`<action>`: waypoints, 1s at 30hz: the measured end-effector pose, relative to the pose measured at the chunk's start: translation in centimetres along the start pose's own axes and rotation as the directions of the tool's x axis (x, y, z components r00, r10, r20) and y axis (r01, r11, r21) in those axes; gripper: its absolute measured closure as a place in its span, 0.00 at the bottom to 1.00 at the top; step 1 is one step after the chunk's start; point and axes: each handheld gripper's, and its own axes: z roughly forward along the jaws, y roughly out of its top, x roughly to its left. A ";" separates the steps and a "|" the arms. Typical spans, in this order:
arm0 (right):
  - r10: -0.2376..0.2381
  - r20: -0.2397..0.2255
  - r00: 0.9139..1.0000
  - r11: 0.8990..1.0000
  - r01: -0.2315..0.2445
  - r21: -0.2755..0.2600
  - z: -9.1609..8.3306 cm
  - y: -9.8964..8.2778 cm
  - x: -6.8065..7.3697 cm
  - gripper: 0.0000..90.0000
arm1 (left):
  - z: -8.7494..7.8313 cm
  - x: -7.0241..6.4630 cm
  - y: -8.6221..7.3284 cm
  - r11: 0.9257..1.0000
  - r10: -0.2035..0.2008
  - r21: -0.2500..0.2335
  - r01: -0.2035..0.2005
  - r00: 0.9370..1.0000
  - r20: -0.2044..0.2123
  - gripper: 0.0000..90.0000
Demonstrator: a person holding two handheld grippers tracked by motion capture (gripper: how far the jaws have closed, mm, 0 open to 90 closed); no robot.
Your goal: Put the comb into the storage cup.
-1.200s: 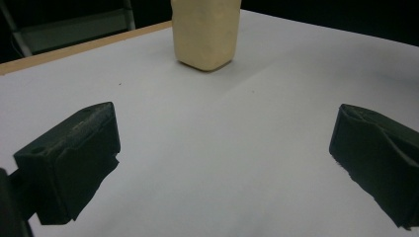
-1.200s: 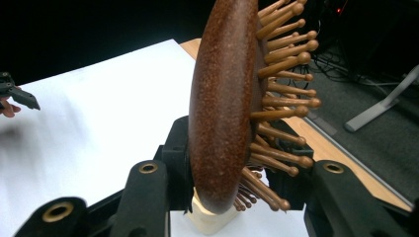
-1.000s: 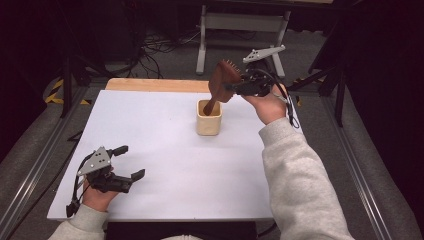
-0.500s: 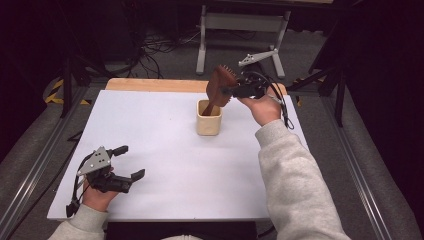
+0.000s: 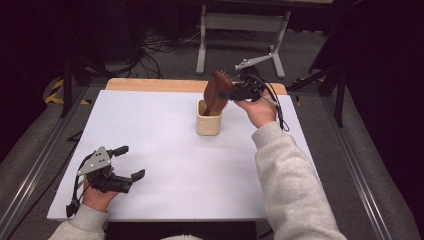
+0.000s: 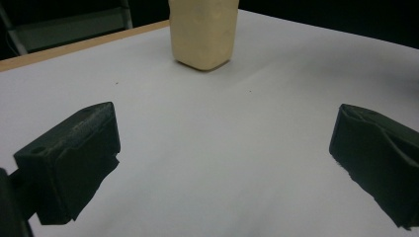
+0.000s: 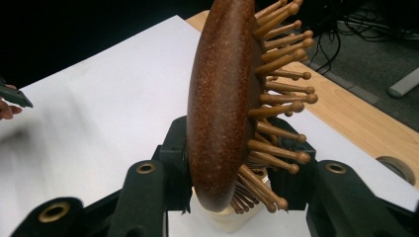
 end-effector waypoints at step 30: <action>0.038 -0.009 0.999 0.999 -0.039 -0.029 0.7 -0.5 -0.4 0.40 | 0.0 -0.1 0.0 1.000 0.000 -0.009 0.000 1.000 0.009 0.00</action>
